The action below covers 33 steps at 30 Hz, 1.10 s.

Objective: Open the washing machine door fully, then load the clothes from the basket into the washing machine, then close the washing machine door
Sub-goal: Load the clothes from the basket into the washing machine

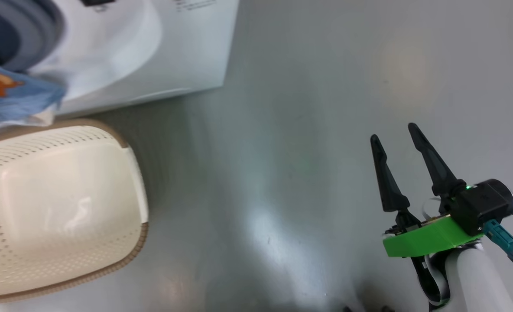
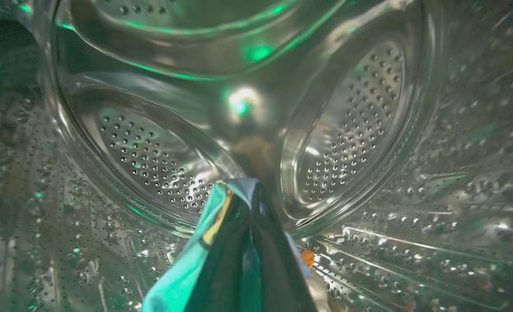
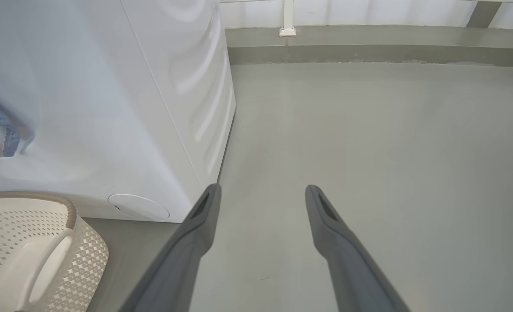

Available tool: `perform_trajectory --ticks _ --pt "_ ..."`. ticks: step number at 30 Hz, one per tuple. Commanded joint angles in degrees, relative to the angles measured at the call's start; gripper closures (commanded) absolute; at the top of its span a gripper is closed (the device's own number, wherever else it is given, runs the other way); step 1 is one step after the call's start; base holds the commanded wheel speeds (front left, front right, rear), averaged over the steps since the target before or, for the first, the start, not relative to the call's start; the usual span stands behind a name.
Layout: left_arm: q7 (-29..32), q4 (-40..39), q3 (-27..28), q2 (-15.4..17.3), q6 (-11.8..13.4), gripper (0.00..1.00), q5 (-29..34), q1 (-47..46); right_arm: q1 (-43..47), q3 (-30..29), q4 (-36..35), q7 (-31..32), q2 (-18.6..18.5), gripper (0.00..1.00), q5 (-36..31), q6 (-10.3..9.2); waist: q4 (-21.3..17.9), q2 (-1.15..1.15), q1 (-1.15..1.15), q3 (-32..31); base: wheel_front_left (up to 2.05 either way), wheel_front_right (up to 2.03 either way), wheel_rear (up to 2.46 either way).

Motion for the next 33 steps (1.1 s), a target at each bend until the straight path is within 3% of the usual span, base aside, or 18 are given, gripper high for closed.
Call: perform_trajectory --ticks 1,9,18,31,32,33 --pt "-0.2 -0.4 0.3 4.4 -0.1 1.0 0.5 -1.8 0.0 1.6 -0.9 -0.6 -0.1 0.0 0.5 0.09 -3.2 0.0 0.0 3.6 0.0 0.0 0.0" --pt "-2.3 7.4 -5.4 7.4 -0.1 1.0 -0.7 -11.0 -1.9 3.3 0.9 -1.5 -0.1 0.0 2.1 0.09 -5.7 0.0 0.0 6.8 0.0 0.0 0.0" --pt "-6.0 13.7 -8.1 8.2 -0.1 1.0 -0.8 -22.1 -3.2 4.6 1.7 -1.7 -0.1 0.0 2.8 0.09 -7.1 0.0 0.0 8.0 0.0 0.0 0.0" --pt "-6.9 21.5 -11.6 9.0 -0.1 1.0 -1.7 -23.0 -3.4 4.8 1.7 -1.7 -0.1 0.0 2.7 0.09 -7.0 0.0 0.0 7.0 0.0 0.0 0.0" --pt "-6.9 21.6 -11.7 9.1 -0.1 0.71 -1.9 -22.8 -3.4 4.7 1.7 -1.7 -0.1 0.0 2.6 0.09 -7.0 0.0 0.0 6.8 0.0 0.0 0.0" --pt "-6.9 21.5 -11.8 9.2 -0.1 0.0 -1.9 -22.6 -3.4 4.6 1.8 -1.7 -0.1 0.0 2.5 0.09 -6.8 0.0 0.0 6.6 0.0 0.0 0.0"
